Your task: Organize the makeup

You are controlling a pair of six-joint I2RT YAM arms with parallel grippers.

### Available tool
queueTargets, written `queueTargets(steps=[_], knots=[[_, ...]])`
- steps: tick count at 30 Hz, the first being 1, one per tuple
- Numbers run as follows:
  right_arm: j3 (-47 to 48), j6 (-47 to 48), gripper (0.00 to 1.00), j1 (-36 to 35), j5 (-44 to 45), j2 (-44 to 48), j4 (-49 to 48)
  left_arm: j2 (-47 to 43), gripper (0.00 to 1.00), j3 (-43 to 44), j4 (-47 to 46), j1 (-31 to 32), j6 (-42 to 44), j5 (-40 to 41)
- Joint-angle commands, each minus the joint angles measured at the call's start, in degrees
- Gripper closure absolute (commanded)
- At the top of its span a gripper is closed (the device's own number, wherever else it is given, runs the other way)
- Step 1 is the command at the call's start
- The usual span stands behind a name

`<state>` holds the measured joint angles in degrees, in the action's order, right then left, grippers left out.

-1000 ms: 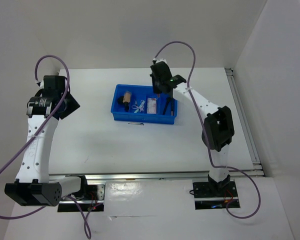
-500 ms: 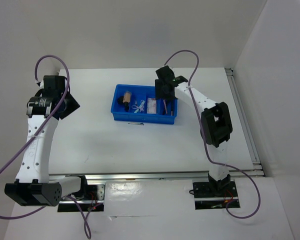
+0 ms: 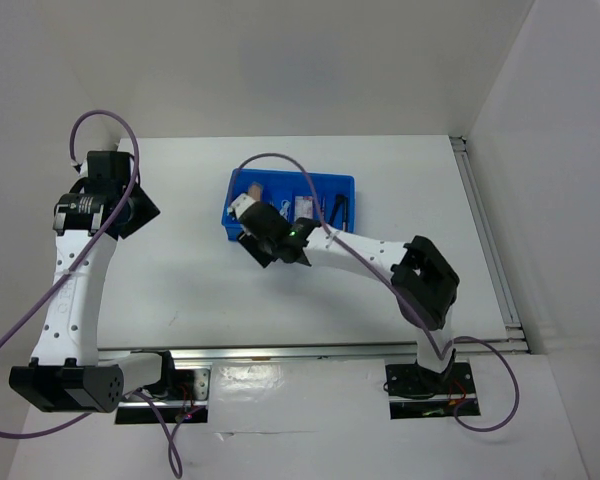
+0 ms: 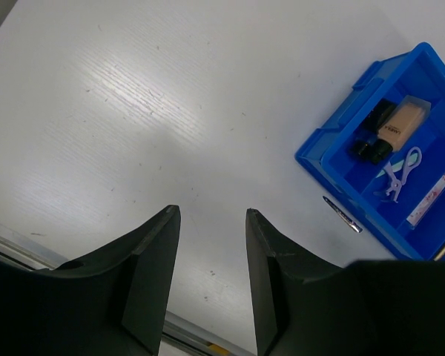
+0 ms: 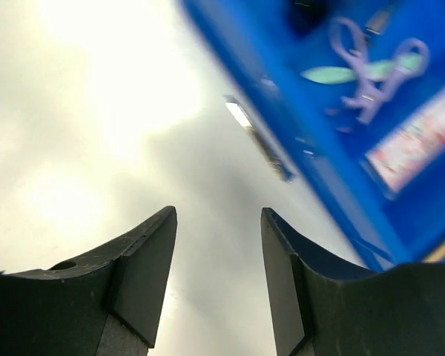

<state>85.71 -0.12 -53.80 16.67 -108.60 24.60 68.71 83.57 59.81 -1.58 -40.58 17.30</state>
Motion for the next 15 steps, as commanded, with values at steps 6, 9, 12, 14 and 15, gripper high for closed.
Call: queueTargets(steps=[6,9,12,14,15], knots=[[7.15,0.22,0.36,-0.79,-2.24,-7.67,0.69,-0.77,0.46,-0.16,-1.01,-0.35,0.76,0.37],[11.22,-1.37,0.31,-0.08,-2.78,-12.94,3.52,-1.3,0.46,-0.16,-1.01,-0.35,0.76,0.37],[13.07,-1.9,0.3,0.45,-1.38,-15.15,3.53,-1.3,0.46,-0.16,-1.01,-0.35,0.76,0.89],[13.08,-2.42,0.3,0.98,-0.5,-15.94,3.53,-1.3,0.46,-0.16,-1.01,-0.35,0.76,0.89],[13.08,-2.43,0.3,0.98,-0.49,-15.94,2.83,-1.3,0.46,-0.16,-1.01,-0.35,0.76,0.89]])
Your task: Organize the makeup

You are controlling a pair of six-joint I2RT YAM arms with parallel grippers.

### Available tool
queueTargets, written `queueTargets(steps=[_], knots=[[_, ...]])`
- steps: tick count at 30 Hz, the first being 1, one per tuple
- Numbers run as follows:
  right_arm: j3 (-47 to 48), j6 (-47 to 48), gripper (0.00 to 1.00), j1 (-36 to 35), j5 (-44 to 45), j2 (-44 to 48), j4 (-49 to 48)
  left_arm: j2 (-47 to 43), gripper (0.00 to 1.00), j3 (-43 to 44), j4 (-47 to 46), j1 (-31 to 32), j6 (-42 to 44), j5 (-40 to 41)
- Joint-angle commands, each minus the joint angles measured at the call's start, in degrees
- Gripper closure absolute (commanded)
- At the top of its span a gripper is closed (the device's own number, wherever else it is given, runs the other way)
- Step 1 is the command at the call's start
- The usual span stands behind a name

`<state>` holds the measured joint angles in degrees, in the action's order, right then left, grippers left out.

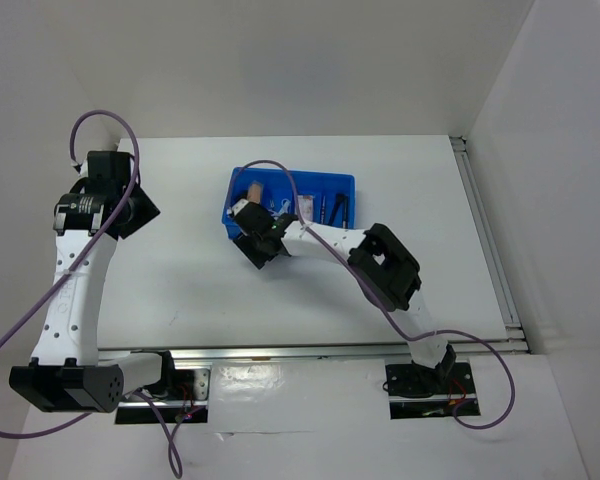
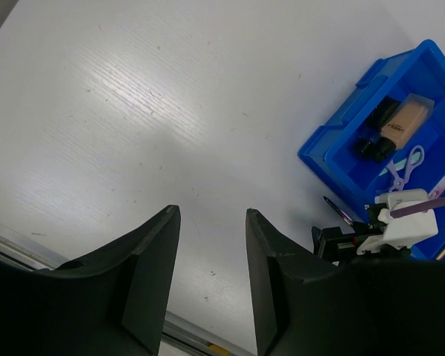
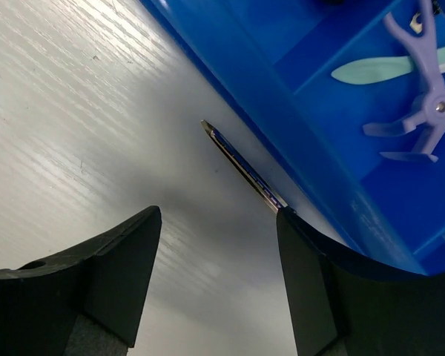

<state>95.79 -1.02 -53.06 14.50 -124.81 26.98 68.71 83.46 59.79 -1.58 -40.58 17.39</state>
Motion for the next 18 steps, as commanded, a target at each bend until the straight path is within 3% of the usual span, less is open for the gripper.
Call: queueTargets(steps=[1,12,18], knots=[[3.0,-2.05,0.28,0.93,1.67,-0.25,0.44,-1.82,0.46,-0.05,-0.99,-0.35,0.76,0.81],[-1.04,-1.53,0.28,4.19,-1.66,-1.3,-4.22,-1.82,0.46,-0.58,-0.99,-0.35,0.76,0.81],[-3.49,-2.06,0.4,4.72,-5.79,-0.79,-5.36,-1.3,0.46,-0.58,-0.99,-0.35,0.76,0.81]])
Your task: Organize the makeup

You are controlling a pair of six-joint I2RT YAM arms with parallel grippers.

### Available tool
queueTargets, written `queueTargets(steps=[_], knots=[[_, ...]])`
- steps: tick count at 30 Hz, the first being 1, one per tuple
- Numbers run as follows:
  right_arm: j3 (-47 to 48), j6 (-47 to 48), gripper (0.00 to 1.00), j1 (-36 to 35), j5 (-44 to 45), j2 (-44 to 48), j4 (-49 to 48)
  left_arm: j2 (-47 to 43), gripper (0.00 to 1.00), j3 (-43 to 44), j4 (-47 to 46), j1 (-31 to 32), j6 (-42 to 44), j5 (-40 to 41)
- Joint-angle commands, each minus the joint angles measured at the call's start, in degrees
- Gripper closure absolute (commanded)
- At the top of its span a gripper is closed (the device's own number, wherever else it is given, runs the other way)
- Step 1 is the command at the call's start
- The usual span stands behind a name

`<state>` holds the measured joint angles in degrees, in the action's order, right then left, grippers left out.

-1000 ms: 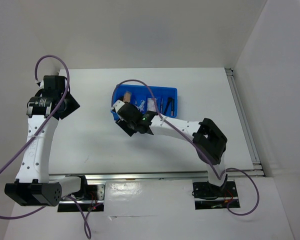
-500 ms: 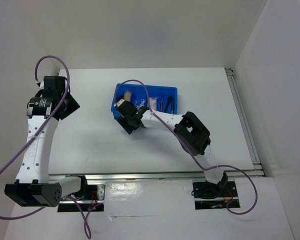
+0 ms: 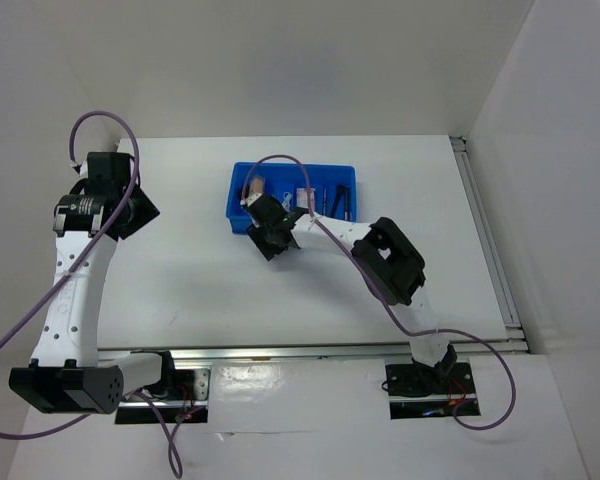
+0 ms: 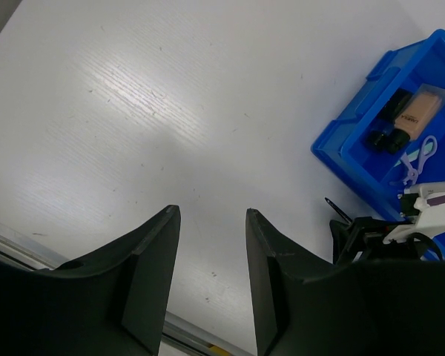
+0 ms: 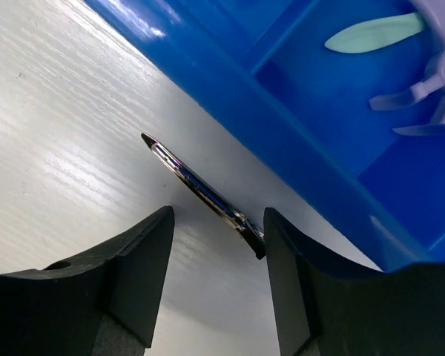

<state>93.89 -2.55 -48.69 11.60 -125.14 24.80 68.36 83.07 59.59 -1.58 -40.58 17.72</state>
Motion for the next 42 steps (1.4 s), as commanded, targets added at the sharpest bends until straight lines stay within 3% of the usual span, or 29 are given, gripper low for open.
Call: queueTargets(steps=[1,5,9,10,11,15,28,32,38,42], knots=[[-2.12,-0.53,0.41,0.35,-3.42,-0.45,-3.18,-0.95,0.46,-0.19,-0.79,-0.35,0.76,0.48],[-5.64,0.08,0.49,0.35,-6.31,0.6,-4.67,-0.95,0.46,-0.19,-0.79,-0.35,0.76,0.48],[-6.78,0.61,0.65,0.35,-7.82,1.13,-4.67,-0.95,0.46,-0.19,-0.79,-0.35,0.76,0.48],[-6.79,0.61,0.74,-0.18,-7.03,1.65,-4.06,-0.95,0.46,0.34,-0.79,-0.35,0.76,0.48],[-6.79,0.61,0.77,-0.18,-7.02,1.66,-4.05,-0.95,0.46,0.34,-0.79,-0.35,0.76,0.48],[-7.92,1.14,0.84,-0.71,-6.5,3.85,-3.44,-0.95,0.46,0.87,-0.79,-0.35,0.76,0.48],[-9.16,3.6,0.88,-1.76,0.35,19.58,0.6,-0.95,0.46,1.92,-0.27,-0.35,0.76,0.48],[-6.27,0.36,0.88,1.75,2.29,22.74,2.09,-0.95,0.46,3.23,-0.27,-0.35,0.24,-1.62],[2.42,-5.18,0.88,6.75,1.5,19.33,4.02,-0.95,0.46,3.94,-0.27,-0.35,0.24,-0.23],[15.07,-8.43,0.88,7.29,2.37,10.46,8.5,-0.95,0.46,3.42,-0.27,-0.35,0.24,0.39]])
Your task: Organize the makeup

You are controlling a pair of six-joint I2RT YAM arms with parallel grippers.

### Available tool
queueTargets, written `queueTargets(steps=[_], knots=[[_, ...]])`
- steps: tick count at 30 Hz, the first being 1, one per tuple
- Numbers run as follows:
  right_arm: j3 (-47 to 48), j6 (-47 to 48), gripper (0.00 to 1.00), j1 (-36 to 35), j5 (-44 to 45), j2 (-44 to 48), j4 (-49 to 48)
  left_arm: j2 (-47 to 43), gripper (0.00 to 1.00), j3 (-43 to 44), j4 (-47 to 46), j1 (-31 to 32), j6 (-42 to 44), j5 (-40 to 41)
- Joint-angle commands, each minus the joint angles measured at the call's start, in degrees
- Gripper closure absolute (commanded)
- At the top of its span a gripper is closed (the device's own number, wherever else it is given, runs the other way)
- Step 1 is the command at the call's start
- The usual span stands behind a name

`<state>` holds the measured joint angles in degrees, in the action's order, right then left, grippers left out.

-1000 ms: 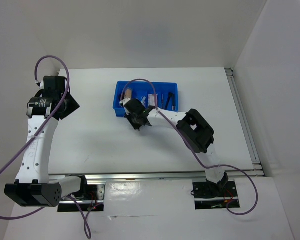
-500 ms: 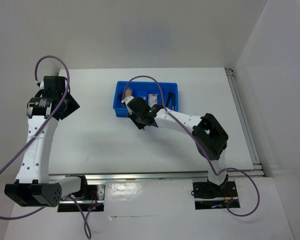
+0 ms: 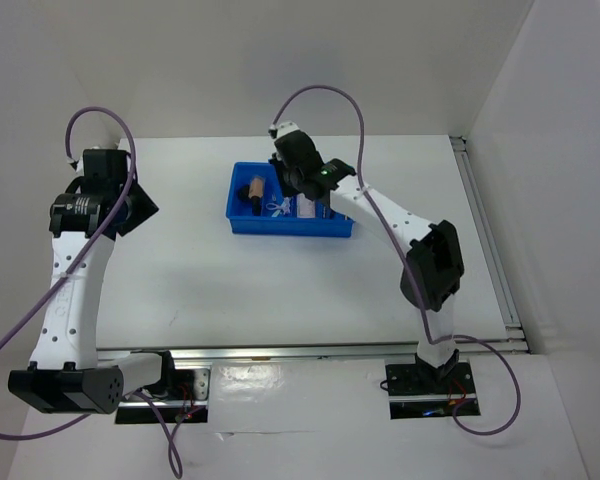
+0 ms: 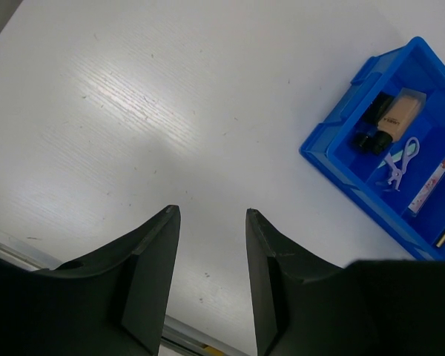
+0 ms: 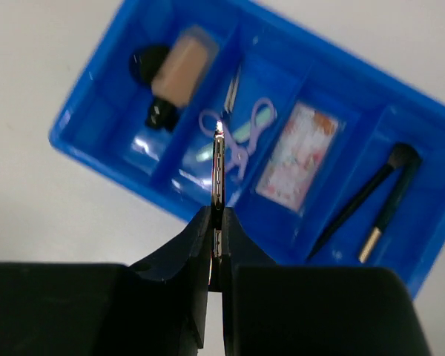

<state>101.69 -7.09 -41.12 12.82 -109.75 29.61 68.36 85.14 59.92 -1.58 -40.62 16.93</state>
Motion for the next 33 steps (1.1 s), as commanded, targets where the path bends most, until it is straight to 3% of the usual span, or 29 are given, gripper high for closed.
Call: queueTargets(steps=[1,6,19,21,22,26,30,33], knots=[[9.56,-5.29,0.88,0.25,1.16,-6.33,4.84,-0.95,0.46,1.34,-0.59,-0.35,0.28,1.18],[17.74,-12.67,0.88,1.39,-0.34,-12.84,5.82,-1.47,0.46,0.29,-0.07,-0.35,0.28,1.18],[19.68,-19.19,0.87,4.12,-0.25,-19.35,4.23,-1.47,0.46,-0.77,-0.68,-0.35,0.81,1.18],[21.44,-19.71,0.76,4.12,-1.04,-20.85,4.84,-1.47,0.46,-0.77,-0.68,-0.35,0.81,1.18],[22.23,-19.71,0.51,4.12,-1.74,-20.85,4.85,-1.47,0.46,-0.77,-0.68,-0.35,0.81,1.18],[25.39,-18.49,0.2,4.12,-2.54,-20.86,4.32,-1.47,0.46,-0.77,-0.68,-0.35,0.81,1.18],[26.02,-17.35,0.13,4.12,0.27,-17.18,4.32,-1.47,0.46,-0.77,-0.68,-0.35,0.81,1.18],[21.3,-15.86,0.08,4.64,6.94,-10.69,5.54,-1.99,0.46,-1.3,-0.68,-0.35,0.81,0.65]])
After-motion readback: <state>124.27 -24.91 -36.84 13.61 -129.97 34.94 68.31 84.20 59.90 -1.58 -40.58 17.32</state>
